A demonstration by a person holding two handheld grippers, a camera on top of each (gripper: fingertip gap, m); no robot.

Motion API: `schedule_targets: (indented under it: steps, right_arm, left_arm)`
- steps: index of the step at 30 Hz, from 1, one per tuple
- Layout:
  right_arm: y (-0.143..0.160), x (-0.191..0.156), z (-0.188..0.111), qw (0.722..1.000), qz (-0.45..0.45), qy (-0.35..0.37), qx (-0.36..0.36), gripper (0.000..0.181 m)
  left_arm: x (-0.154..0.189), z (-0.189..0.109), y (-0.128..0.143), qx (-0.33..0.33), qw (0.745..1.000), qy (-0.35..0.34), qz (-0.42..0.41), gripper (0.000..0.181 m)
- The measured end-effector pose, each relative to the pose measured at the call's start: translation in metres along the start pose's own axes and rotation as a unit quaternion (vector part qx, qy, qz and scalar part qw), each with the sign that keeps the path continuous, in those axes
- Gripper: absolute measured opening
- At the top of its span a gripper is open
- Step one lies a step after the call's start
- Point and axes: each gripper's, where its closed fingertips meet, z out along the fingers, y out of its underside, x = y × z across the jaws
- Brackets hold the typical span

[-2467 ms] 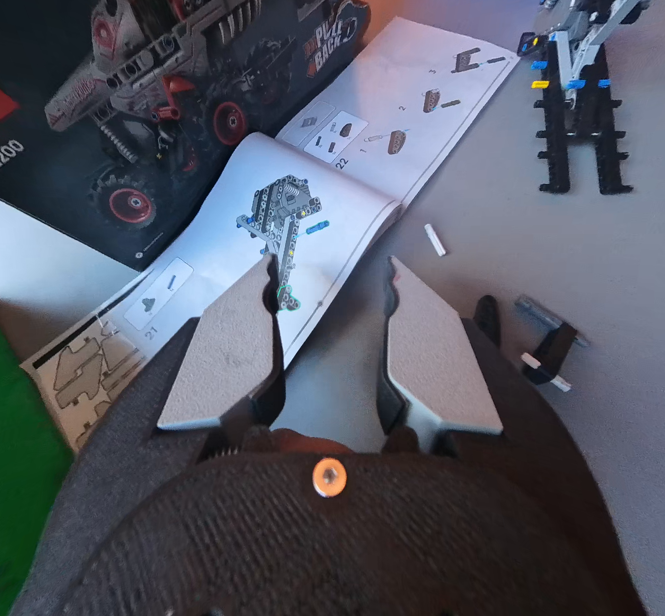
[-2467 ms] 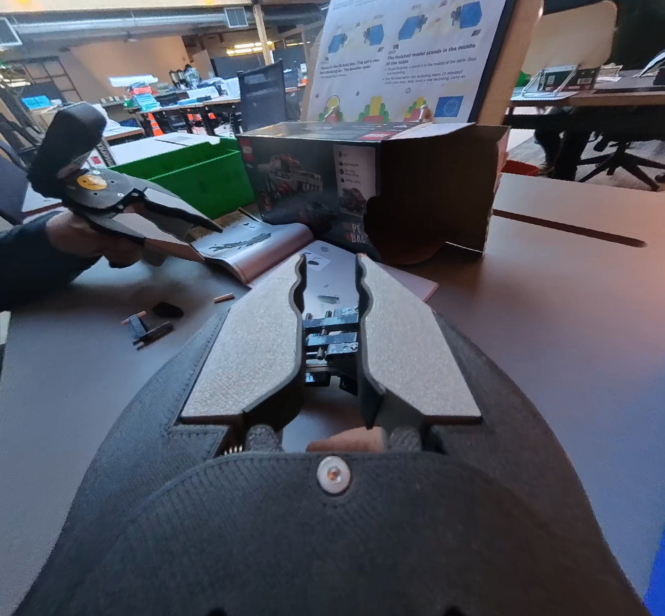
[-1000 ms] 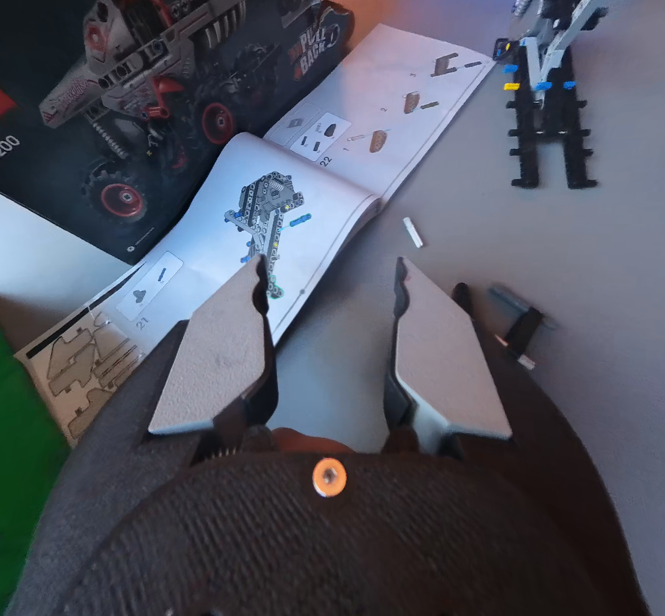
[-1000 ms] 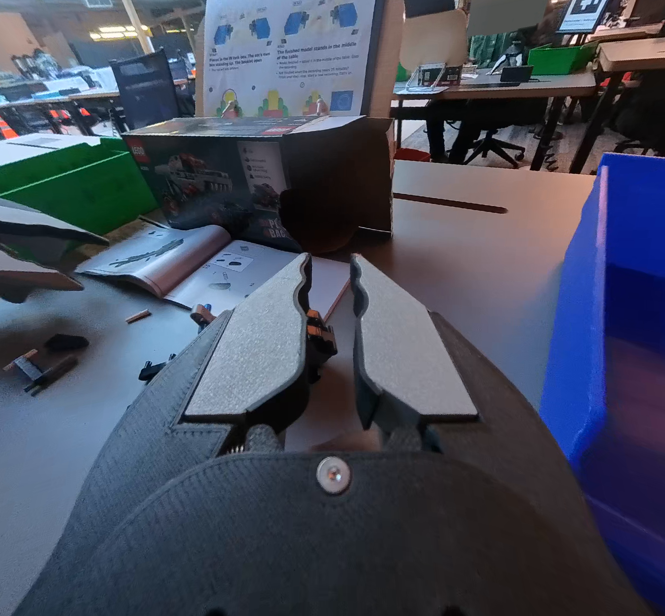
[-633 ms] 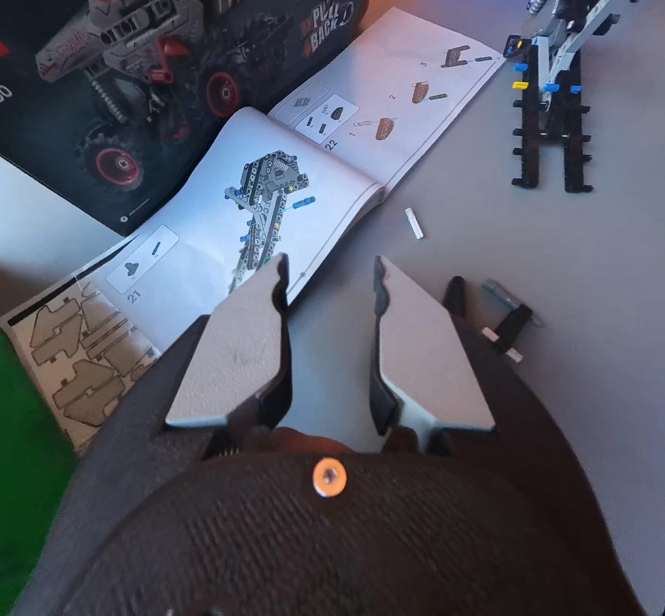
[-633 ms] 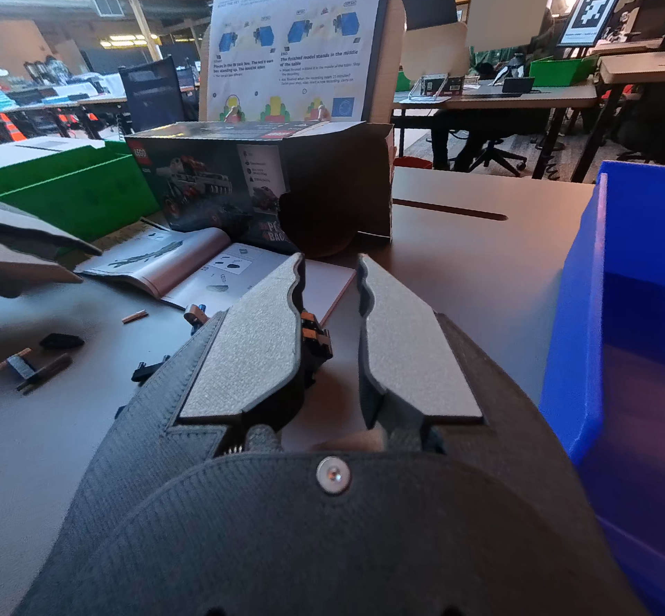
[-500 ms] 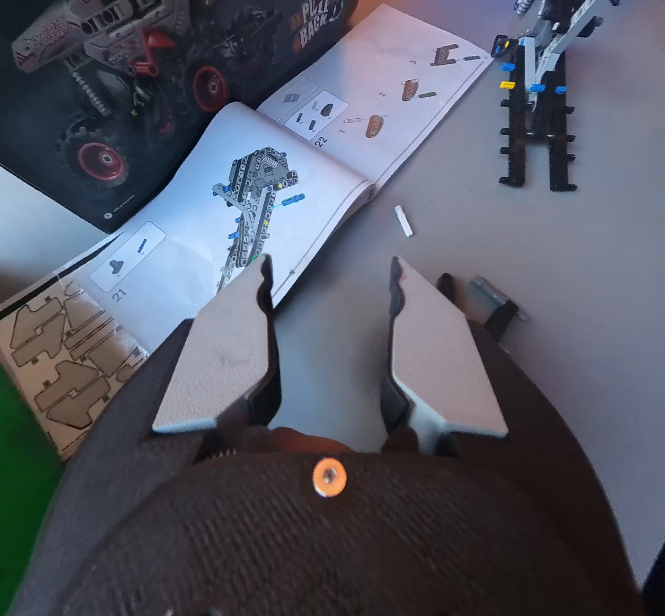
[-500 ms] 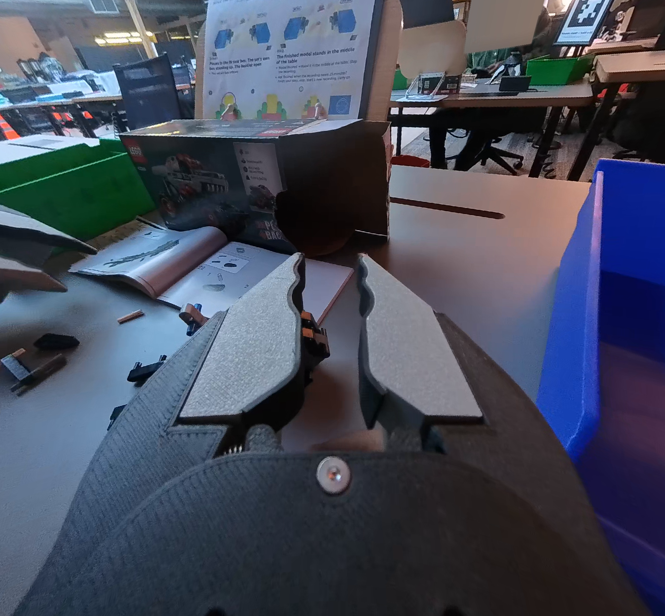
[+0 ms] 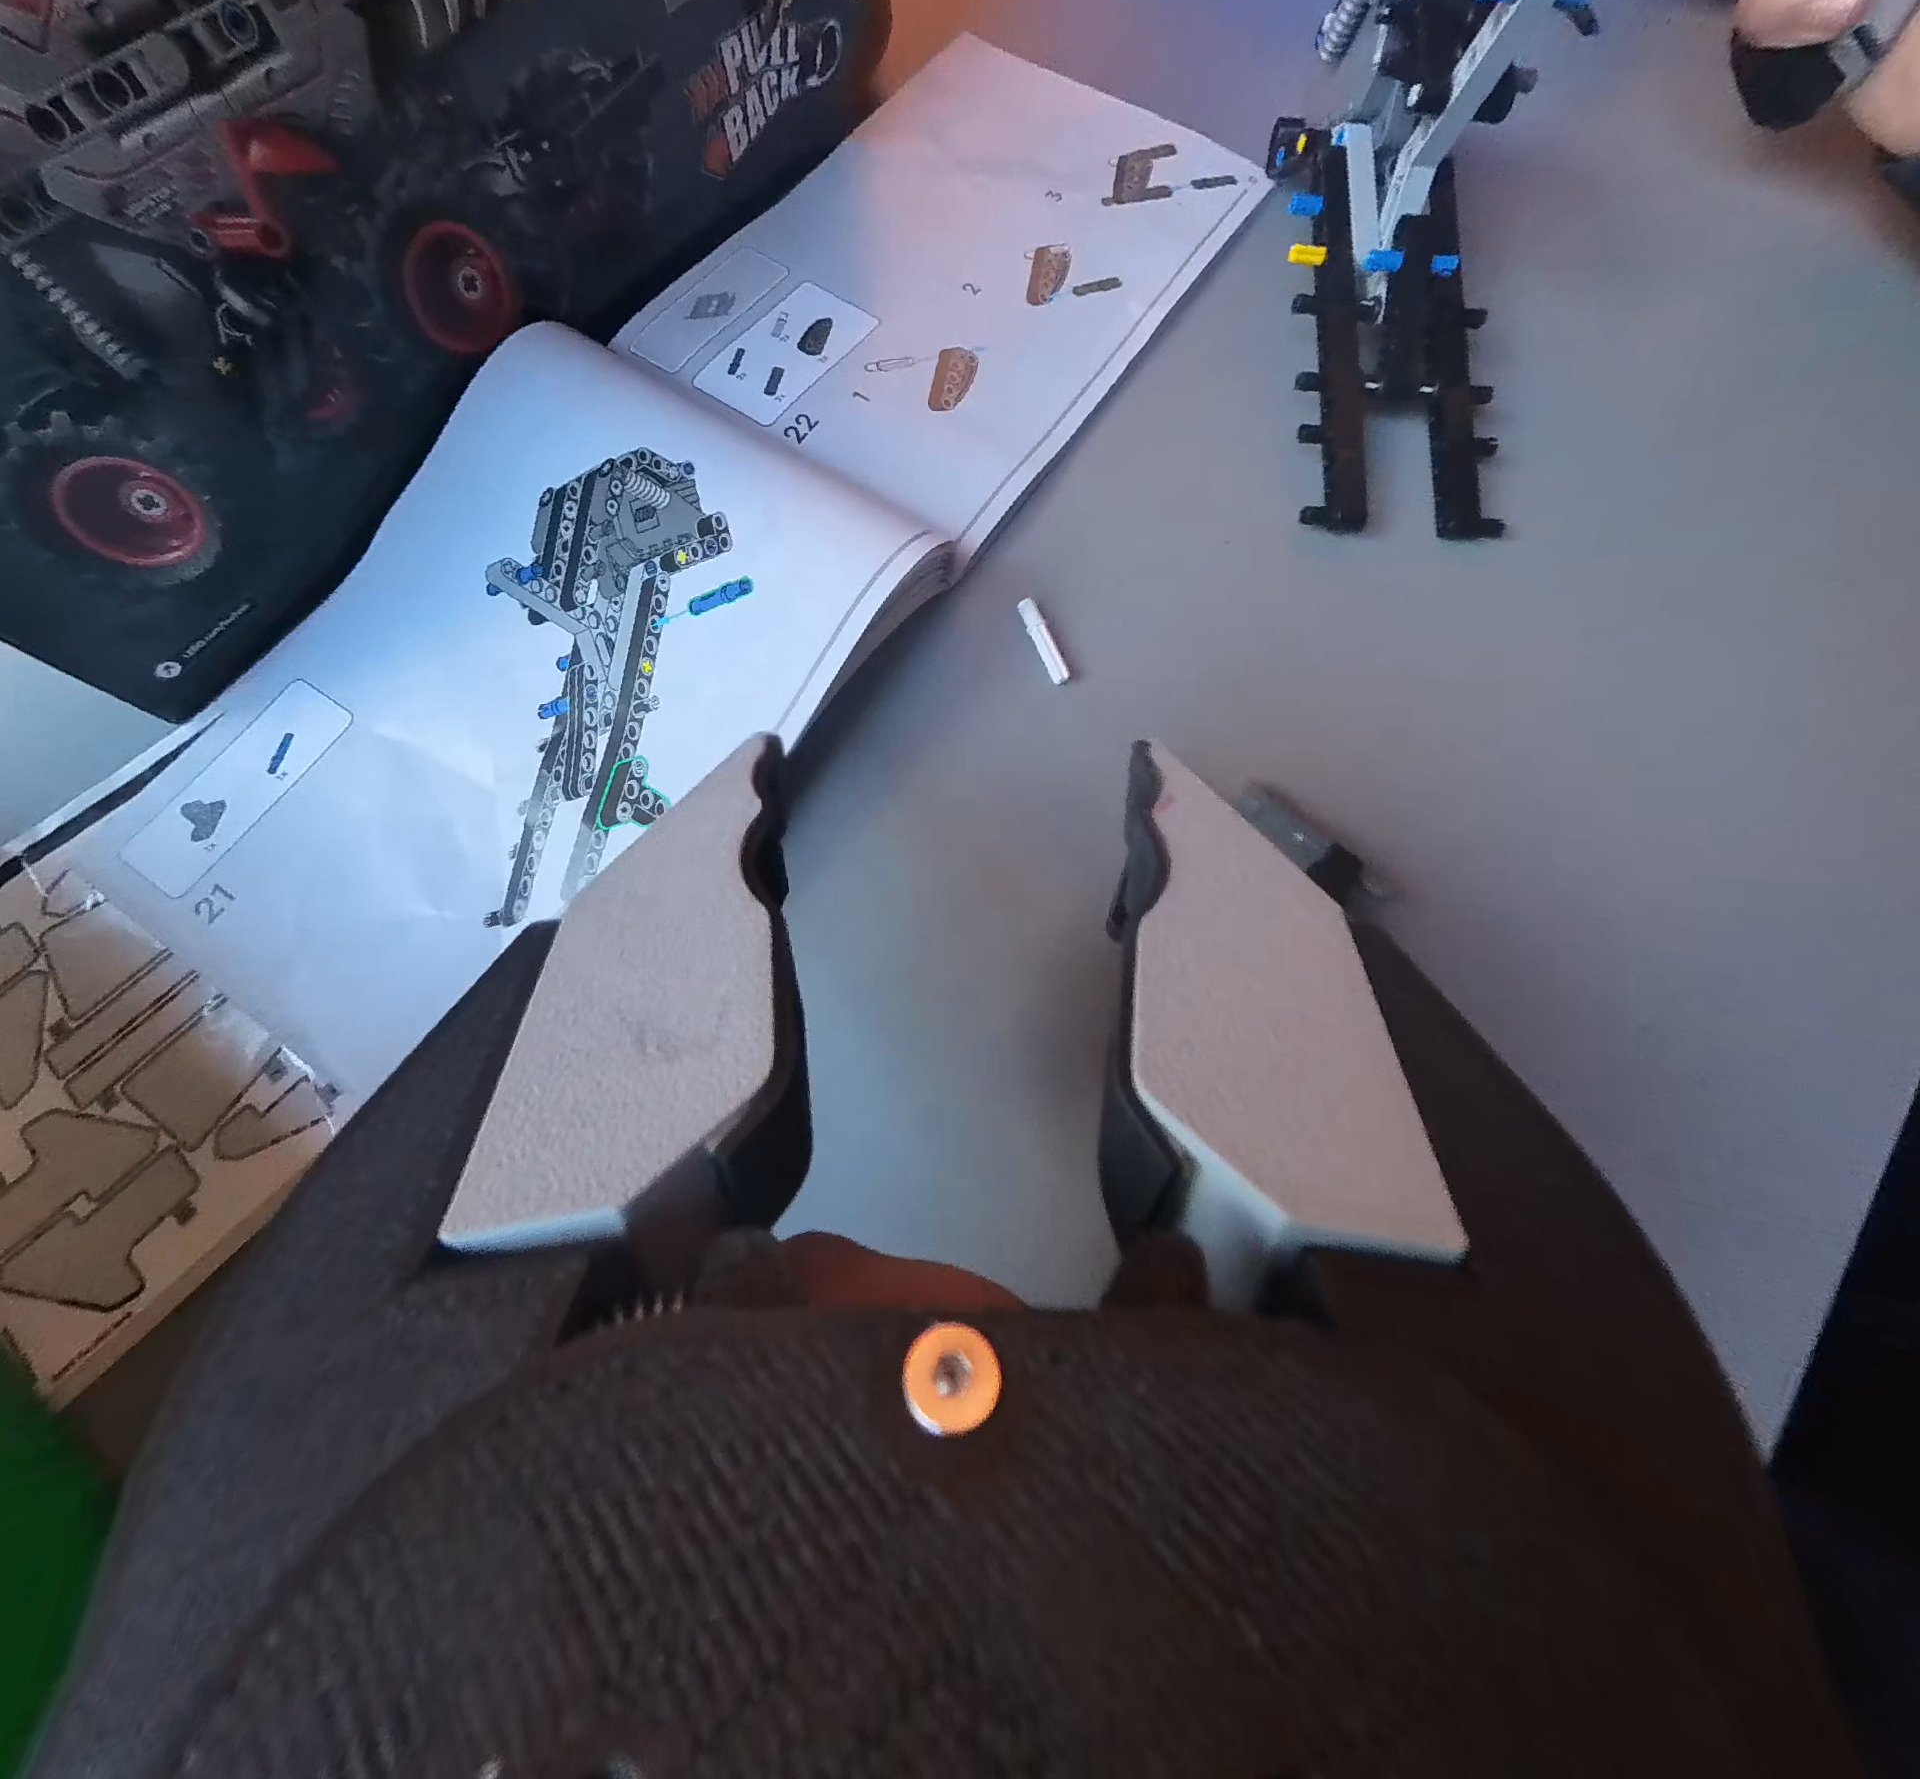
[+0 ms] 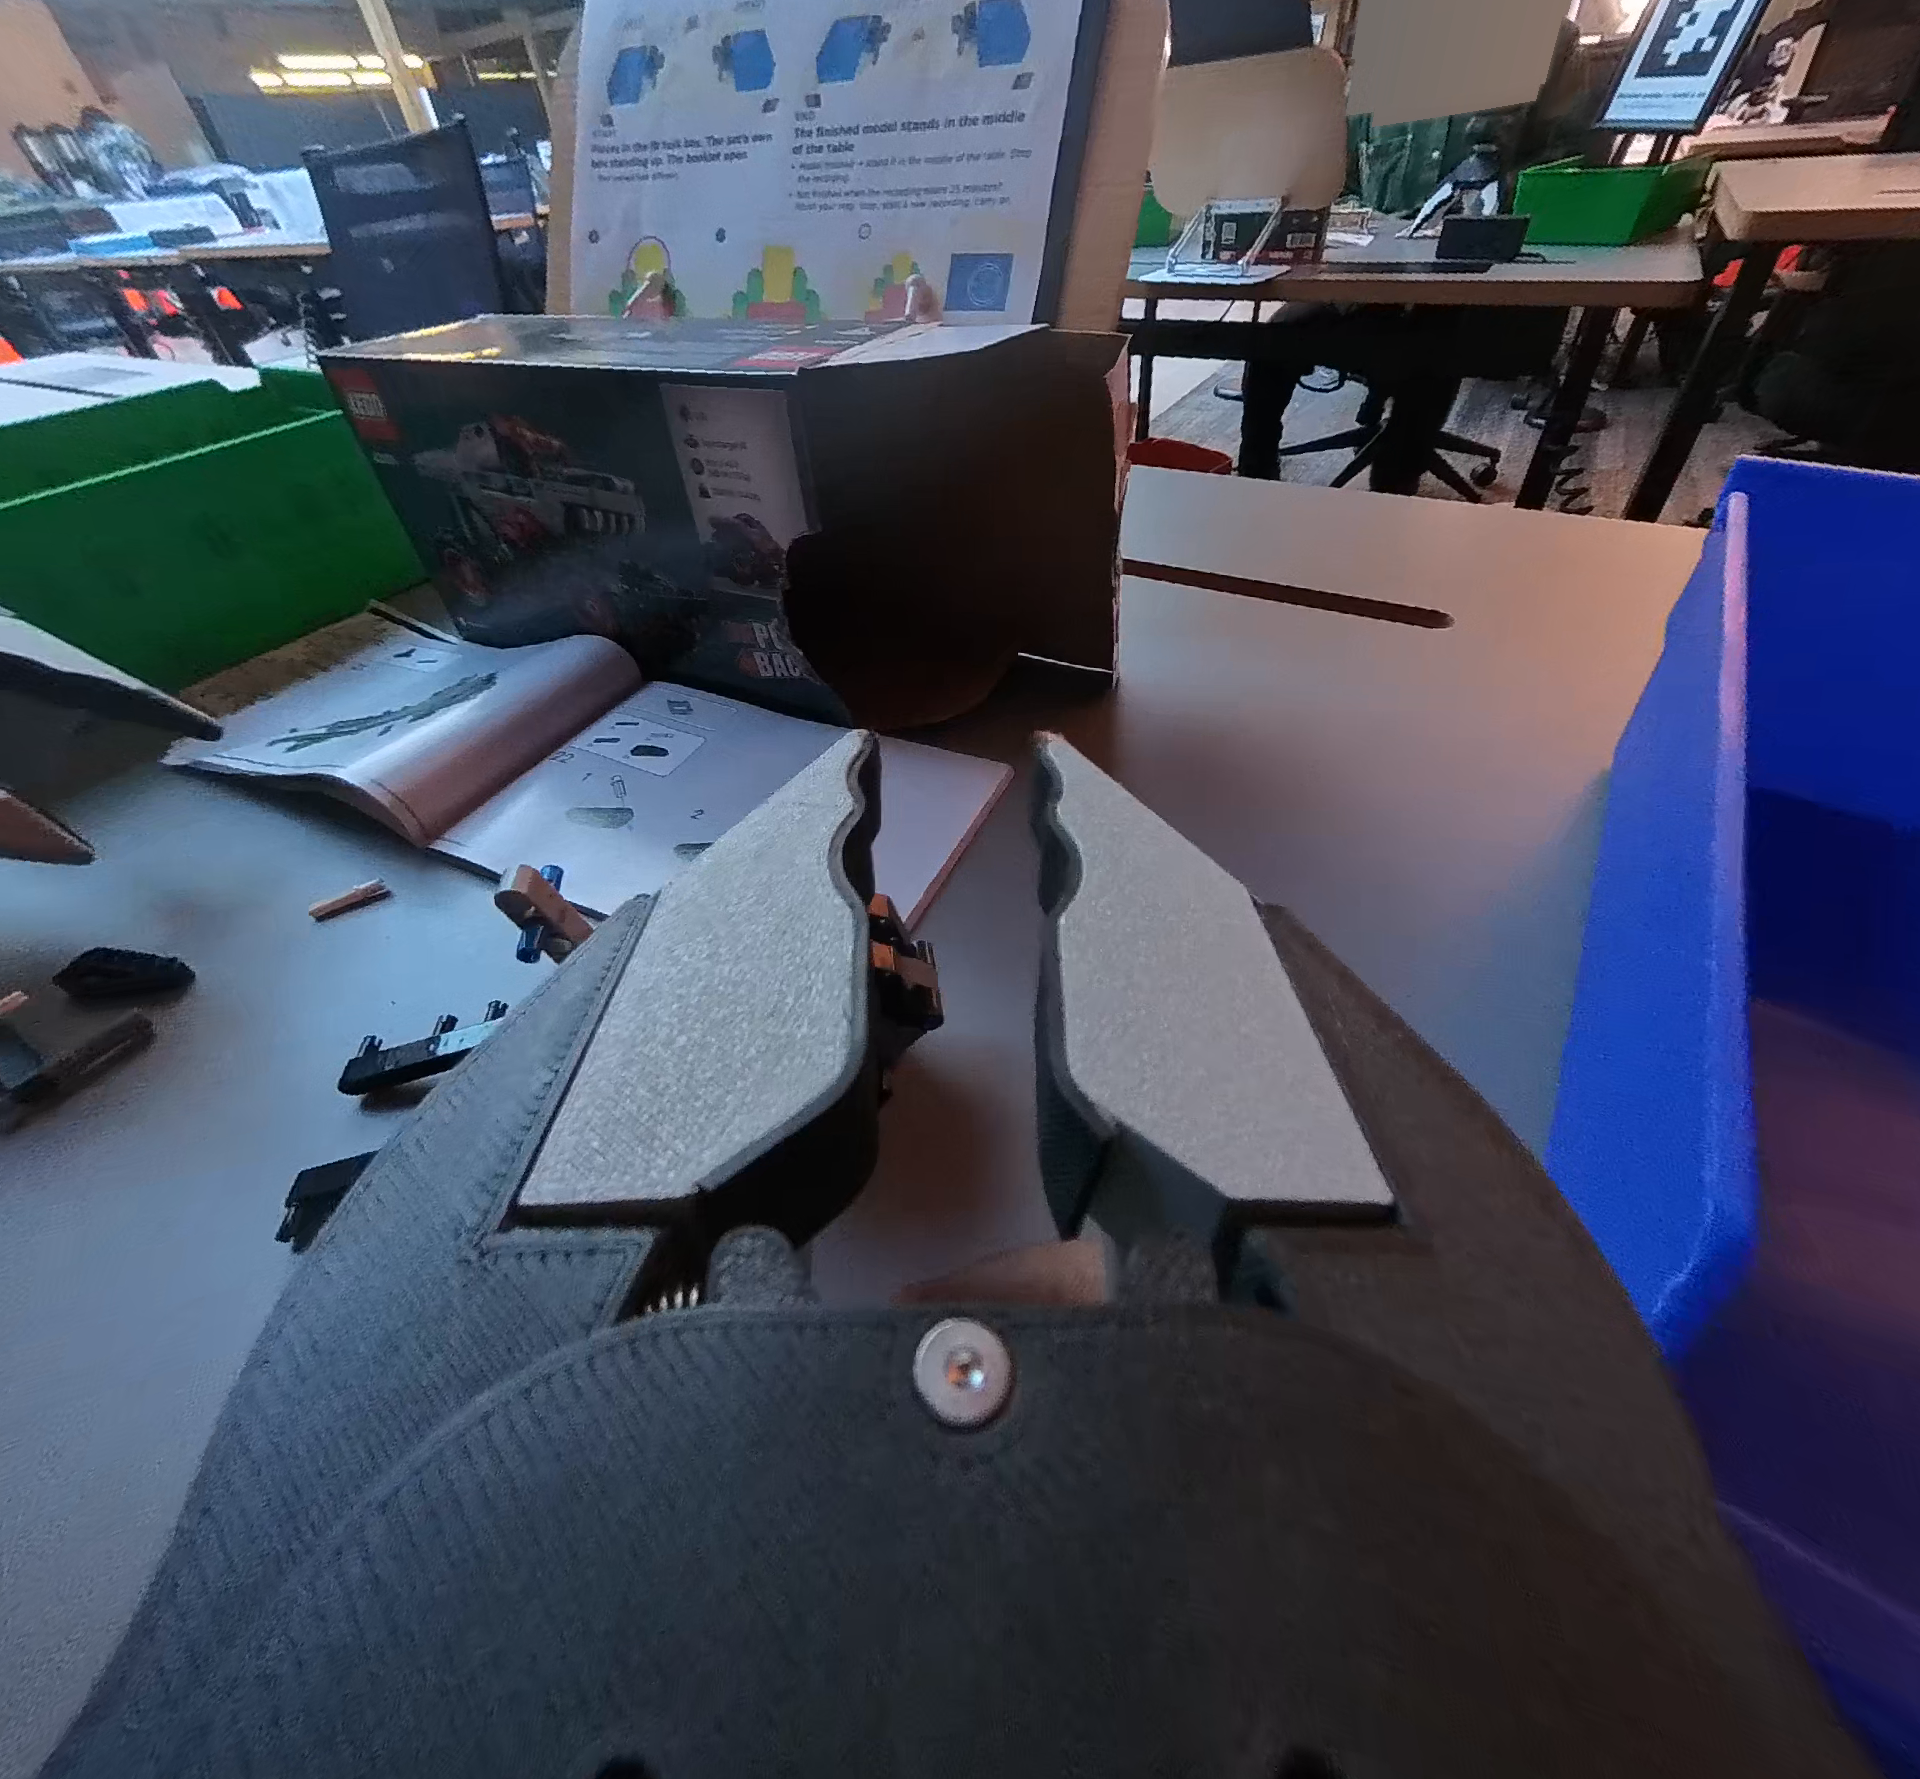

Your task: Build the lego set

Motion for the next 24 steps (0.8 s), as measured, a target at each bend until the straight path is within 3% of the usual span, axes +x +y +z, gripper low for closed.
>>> schedule_targets:
  steps: [5,17,24]
  right_arm:
    - [-0.004,-0.001,-0.003,1.000,0.009,-0.005,0.010,0.023]
    - [-0.013,-0.003,-0.009,0.999,-0.025,0.022,0.024,0.014]
    - [-0.012,-0.004,-0.008,0.999,-0.037,0.027,0.021,0.011]
  left_arm:
    - [0.015,0.007,0.009,-0.024,0.998,0.047,-0.016,0.046]
    - [0.009,0.010,0.004,-0.009,0.998,0.046,-0.036,0.062]
    - [-0.014,0.009,0.006,-0.010,1.000,-0.015,-0.022,0.063]
